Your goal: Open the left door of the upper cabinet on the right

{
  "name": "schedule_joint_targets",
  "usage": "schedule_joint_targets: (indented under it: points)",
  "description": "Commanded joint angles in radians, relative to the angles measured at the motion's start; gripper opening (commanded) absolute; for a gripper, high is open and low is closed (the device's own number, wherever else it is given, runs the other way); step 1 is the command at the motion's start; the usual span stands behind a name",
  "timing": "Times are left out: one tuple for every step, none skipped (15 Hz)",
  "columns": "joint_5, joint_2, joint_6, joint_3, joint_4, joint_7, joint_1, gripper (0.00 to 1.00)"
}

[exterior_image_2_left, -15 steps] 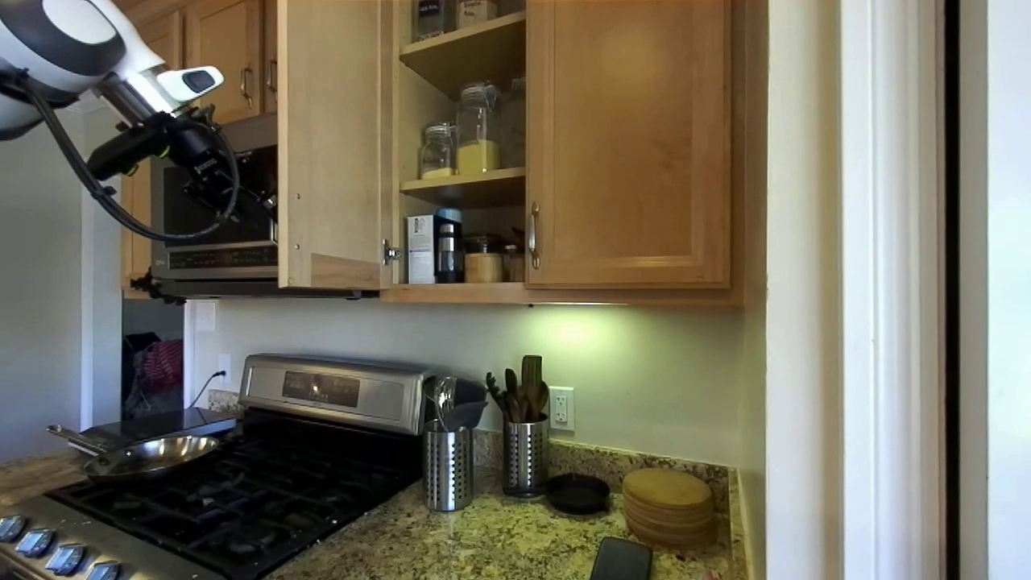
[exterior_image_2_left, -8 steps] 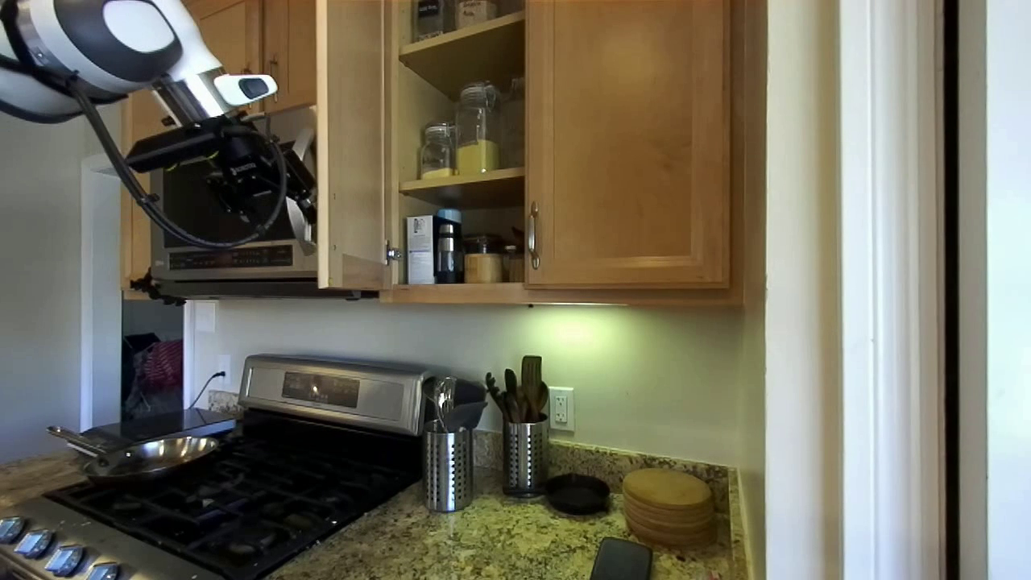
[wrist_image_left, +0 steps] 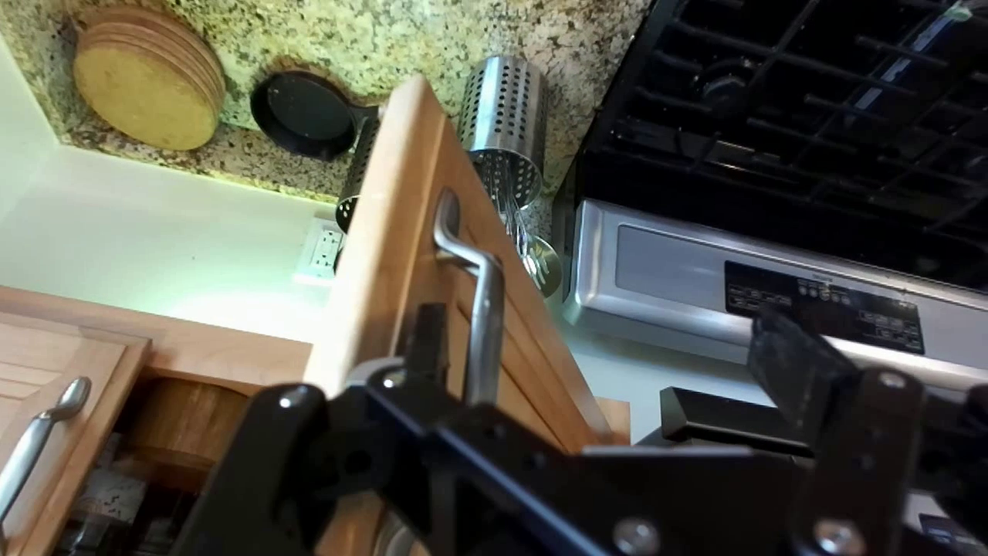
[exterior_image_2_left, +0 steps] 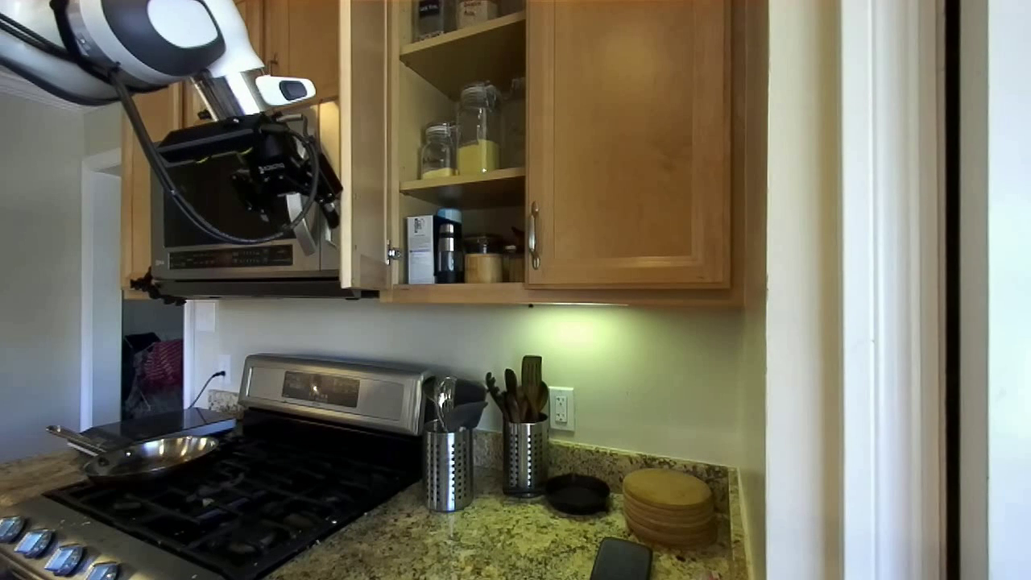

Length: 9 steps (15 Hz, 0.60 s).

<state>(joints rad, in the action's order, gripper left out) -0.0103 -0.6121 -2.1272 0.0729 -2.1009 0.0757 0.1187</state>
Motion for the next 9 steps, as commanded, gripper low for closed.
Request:
schedule_joint_targets:
  points:
    - [0.020, 0.014, 0.094, -0.032, 0.046, 0.042, 0.005, 1.00]
    - [0.017, 0.015, 0.119, -0.035, 0.055, 0.045, 0.001, 1.00]
    - [0.007, 0.014, 0.146, -0.037, 0.066, 0.047, -0.006, 1.00]
    - [-0.005, 0.010, 0.178, -0.038, 0.079, 0.049, -0.014, 1.00]
    - [-0.010, 0.010, 0.207, -0.042, 0.093, 0.055, -0.018, 1.00]
    - [-0.019, 0.010, 0.238, -0.045, 0.109, 0.056, -0.026, 1.00]
    - [-0.028, 0.011, 0.262, -0.049, 0.124, 0.057, -0.033, 1.00]
    - [-0.042, 0.012, 0.281, -0.052, 0.138, 0.054, -0.045, 1.00]
    - [-0.053, 0.016, 0.296, -0.057, 0.150, 0.055, -0.054, 1.00]
